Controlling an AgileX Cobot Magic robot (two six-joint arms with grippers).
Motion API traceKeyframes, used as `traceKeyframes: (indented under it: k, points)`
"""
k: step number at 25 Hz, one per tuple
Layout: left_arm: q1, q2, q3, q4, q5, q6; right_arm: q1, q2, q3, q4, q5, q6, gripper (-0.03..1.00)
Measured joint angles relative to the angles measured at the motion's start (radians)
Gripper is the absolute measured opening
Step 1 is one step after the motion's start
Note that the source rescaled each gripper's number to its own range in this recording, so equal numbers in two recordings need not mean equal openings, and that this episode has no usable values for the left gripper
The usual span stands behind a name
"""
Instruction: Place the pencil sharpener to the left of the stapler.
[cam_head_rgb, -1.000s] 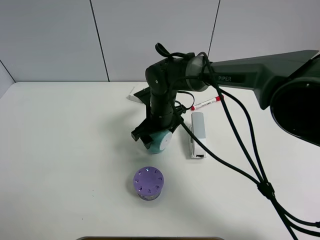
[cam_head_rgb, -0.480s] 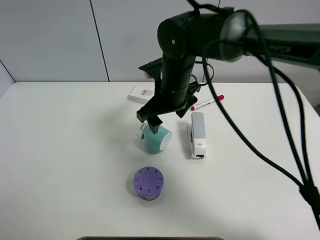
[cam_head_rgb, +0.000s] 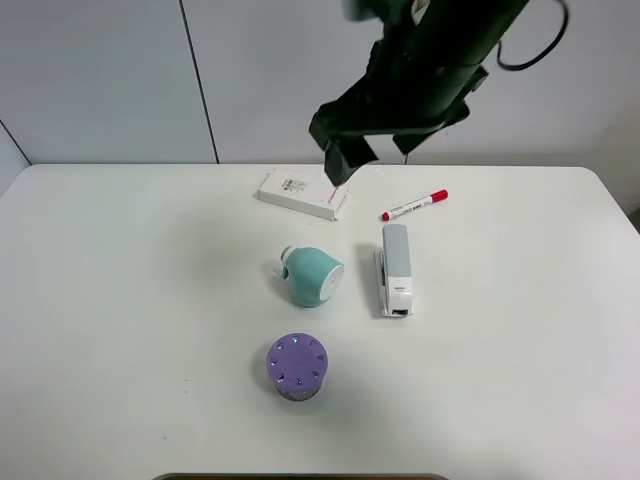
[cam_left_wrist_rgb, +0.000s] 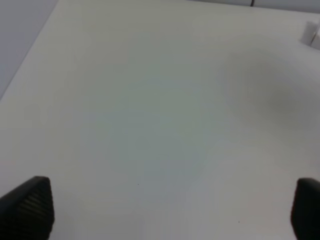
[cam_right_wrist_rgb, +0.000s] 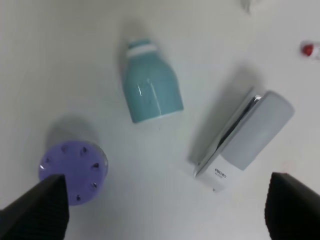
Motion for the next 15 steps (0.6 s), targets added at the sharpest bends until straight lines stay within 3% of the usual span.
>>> traceKeyframes:
  k: [6, 11, 15]
  points:
    - [0.0, 0.0, 0.0, 0.0, 0.0, 0.0, 0.0, -0.158, 0.0, -0.005, 0.002, 0.003, 0.8]
    - [0.0, 0.0, 0.0, 0.0, 0.0, 0.0, 0.0, -0.283, 0.009, -0.065, 0.002, 0.003, 0.8]
    - [0.0, 0.0, 0.0, 0.0, 0.0, 0.0, 0.0, -0.406, 0.121, -0.136, 0.002, 0.009, 0.8]
